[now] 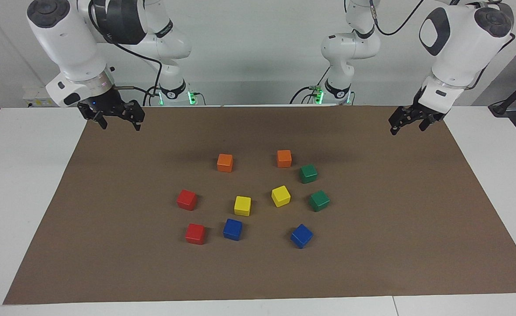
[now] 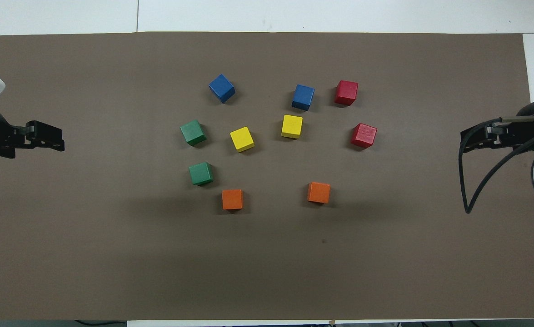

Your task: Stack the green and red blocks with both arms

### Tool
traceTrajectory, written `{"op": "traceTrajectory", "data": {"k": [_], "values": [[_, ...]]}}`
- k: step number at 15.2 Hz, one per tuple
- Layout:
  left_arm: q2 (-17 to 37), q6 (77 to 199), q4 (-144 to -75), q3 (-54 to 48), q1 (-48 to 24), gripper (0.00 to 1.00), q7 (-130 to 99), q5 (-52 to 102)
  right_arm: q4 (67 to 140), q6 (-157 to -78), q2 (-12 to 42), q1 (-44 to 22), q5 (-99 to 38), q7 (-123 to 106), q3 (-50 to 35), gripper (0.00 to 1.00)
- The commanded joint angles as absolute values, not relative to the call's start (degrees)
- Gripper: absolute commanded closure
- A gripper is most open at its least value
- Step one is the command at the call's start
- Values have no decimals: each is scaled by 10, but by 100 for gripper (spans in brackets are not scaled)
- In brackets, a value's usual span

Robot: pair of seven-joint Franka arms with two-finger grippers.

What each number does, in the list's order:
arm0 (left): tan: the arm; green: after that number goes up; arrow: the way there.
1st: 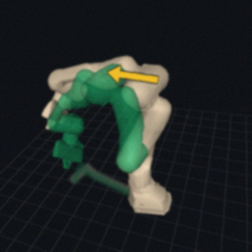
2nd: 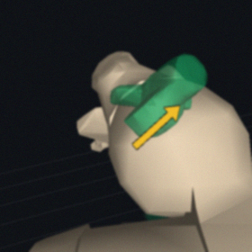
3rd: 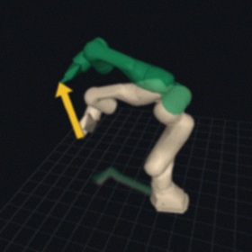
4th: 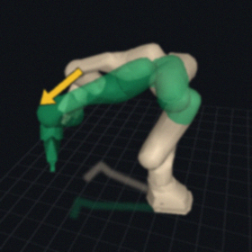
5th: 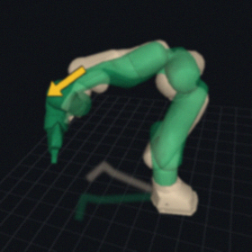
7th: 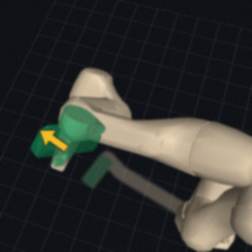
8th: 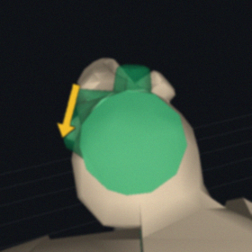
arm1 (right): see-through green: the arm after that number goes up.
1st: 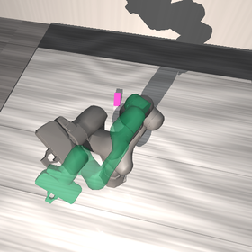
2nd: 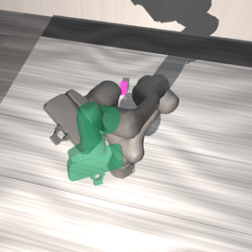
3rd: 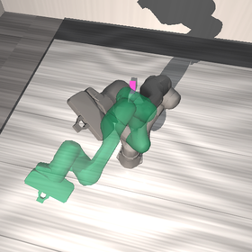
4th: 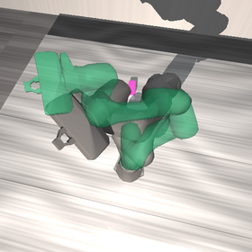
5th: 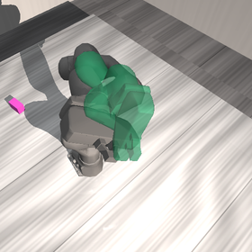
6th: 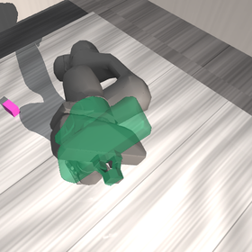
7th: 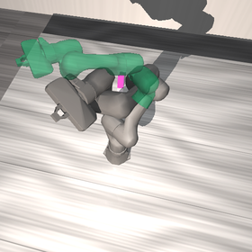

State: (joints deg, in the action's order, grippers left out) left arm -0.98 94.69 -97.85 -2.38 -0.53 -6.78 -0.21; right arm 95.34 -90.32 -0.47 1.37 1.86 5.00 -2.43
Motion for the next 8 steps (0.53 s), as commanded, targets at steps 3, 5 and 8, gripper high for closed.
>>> {"op": "traceTrajectory", "data": {"k": [3,5,8], "values": [[-16,952,-982,-19,-11,0,-65,4,965,-912,-17,19,21,49,-28,0],[-16,952,-982,-19,-12,0,-65,4,971,-915,-21,18,21,53,-28,0],[-15,953,-982,-19,-12,0,-65,4,976,-927,-21,-3,20,100,-29,0]]}}
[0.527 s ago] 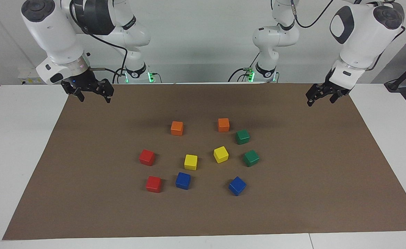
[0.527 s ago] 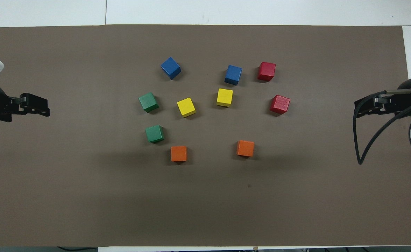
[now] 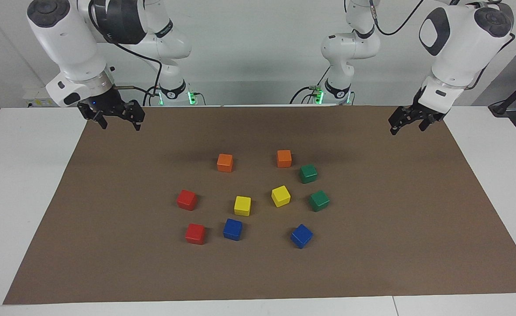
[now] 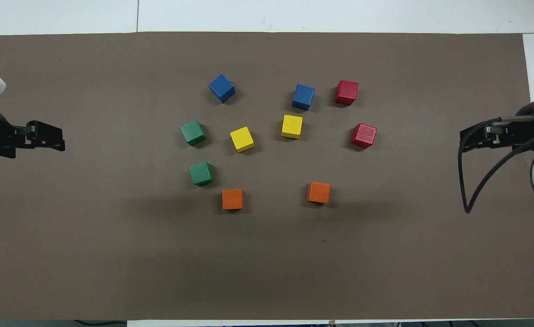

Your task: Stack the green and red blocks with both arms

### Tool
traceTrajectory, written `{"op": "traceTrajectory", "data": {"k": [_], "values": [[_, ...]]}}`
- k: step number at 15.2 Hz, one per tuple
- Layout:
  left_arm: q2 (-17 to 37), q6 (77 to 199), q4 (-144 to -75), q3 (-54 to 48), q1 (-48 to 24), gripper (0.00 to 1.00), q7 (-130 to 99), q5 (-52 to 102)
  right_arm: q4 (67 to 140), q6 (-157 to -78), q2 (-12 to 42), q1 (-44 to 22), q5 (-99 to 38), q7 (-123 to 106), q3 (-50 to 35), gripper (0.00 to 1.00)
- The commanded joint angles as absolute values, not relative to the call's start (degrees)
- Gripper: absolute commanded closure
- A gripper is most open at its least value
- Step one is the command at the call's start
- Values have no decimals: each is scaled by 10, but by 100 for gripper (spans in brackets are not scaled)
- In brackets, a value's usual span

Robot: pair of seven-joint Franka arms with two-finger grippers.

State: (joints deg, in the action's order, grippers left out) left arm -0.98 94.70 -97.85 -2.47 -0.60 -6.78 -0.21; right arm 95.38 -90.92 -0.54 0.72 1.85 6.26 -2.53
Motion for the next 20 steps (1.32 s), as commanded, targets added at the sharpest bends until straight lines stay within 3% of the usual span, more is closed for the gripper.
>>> {"op": "traceTrajectory", "data": {"k": [1,4,6,9,14,20], "values": [[-14,953,-981,-19,-11,0,-65,4,987,-934,-22,-11,19,125,-29,0],[-12,953,-980,-18,-11,0,-65,4,1038,-1021,-8,-47,18,239,-29,0],[-11,943,-978,-20,-11,0,-67,4,1048,-1059,31,-76,17,319,-29,0],[-9,951,-976,-18,-11,0,-64,4,1080,-1151,73,-89,16,366,-29,0],[-1,1013,-996,-25,-25,0,-118,4,1095,-1231,126,-90,16,398,-29,0],[107,1145,-1027,-25,-127,0,-283,3,1068,-1278,191,-92,16,425,-29,0]]}}
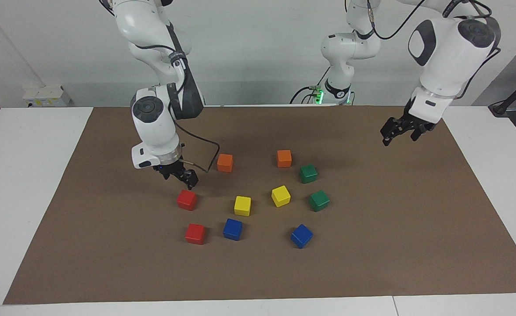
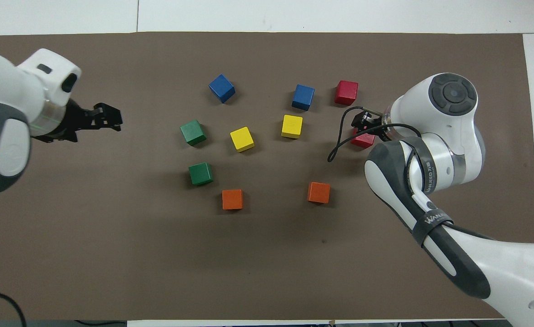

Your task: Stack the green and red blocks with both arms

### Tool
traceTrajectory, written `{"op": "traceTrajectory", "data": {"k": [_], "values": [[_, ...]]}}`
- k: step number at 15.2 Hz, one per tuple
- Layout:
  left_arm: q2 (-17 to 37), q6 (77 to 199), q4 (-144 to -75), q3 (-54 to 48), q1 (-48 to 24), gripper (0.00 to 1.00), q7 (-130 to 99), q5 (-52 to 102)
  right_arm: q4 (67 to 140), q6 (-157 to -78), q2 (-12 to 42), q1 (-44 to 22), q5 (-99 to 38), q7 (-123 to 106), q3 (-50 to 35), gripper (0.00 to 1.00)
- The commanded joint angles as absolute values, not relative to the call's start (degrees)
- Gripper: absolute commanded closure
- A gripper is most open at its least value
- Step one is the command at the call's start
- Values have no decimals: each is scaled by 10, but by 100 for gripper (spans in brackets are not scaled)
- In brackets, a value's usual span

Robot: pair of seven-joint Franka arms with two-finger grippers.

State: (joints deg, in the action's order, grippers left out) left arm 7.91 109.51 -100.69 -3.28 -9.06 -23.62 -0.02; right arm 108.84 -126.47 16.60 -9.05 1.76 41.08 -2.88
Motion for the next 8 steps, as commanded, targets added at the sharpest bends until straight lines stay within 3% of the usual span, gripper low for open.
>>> {"op": "traceTrajectory", "data": {"k": [1,5,8], "values": [[118,1176,-1051,-25,-147,0,-286,1,1066,-1288,199,-93,17,431,-29,0],[106,1315,-1191,-25,-188,0,-321,1,1070,-1322,221,-103,20,433,-28,0],[136,1327,-1171,-25,-216,0,-398,1,1075,-1339,229,-103,22,433,-28,0]]}}
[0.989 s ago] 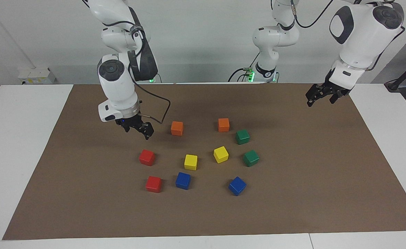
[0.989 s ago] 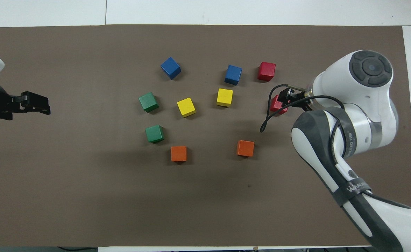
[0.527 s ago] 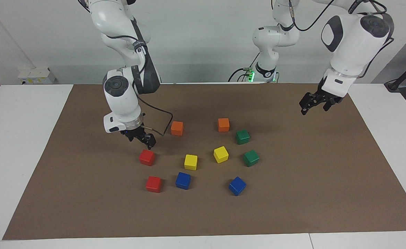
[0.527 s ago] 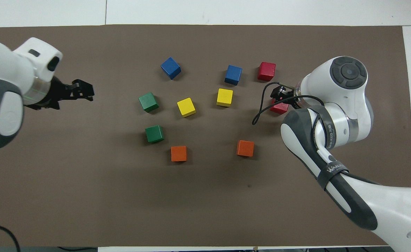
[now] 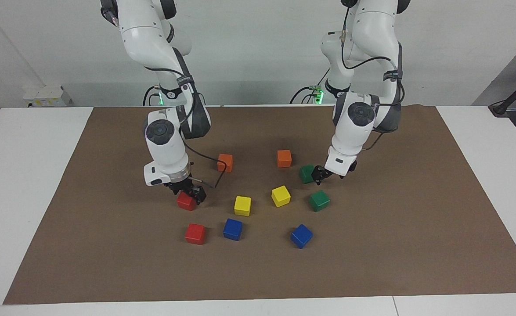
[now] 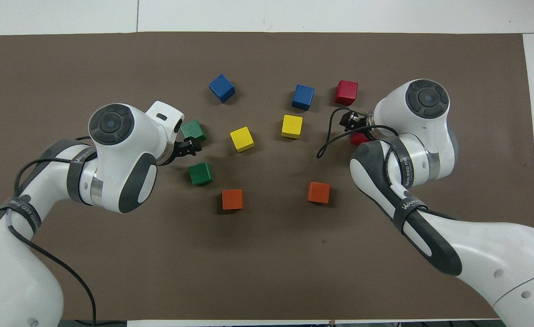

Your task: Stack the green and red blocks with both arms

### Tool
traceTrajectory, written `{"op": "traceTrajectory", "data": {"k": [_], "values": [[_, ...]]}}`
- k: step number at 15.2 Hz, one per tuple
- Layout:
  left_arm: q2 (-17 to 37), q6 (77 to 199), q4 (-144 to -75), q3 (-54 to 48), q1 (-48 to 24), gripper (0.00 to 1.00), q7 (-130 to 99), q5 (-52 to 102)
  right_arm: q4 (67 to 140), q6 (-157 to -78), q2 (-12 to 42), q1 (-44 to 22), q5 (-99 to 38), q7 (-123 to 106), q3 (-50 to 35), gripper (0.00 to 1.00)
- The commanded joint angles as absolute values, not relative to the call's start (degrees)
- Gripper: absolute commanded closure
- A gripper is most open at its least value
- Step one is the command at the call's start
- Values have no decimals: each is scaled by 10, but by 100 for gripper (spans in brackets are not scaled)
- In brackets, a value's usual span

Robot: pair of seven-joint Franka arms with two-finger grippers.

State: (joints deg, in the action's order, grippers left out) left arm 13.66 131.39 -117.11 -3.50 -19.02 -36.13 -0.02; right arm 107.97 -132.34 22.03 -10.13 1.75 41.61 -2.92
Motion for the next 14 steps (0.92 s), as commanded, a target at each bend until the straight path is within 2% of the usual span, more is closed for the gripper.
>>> {"op": "traceTrajectory", "data": {"k": [1,3,4,6,10,14], "values": [[142,1320,-1156,-25,-217,0,-399,1,1083,-1352,230,-102,23,431,-28,2],[147,1320,-1149,-25,-218,0,-400,1,1085,-1361,236,-102,25,428,-28,19],[147,1321,-1150,-25,-221,0,-401,1,1085,-1362,236,-101,24,427,-28,38],[146,1324,-1162,-25,-242,0,-406,1,1085,-1361,236,-98,25,425,-28,100],[144,1326,-1178,-25,-258,0,-422,1,1078,-1347,236,-95,25,419,-28,100],[144,1336,-1191,-25,-255,0,-414,1,1077,-1291,192,-58,25,288,-24,100]]}}
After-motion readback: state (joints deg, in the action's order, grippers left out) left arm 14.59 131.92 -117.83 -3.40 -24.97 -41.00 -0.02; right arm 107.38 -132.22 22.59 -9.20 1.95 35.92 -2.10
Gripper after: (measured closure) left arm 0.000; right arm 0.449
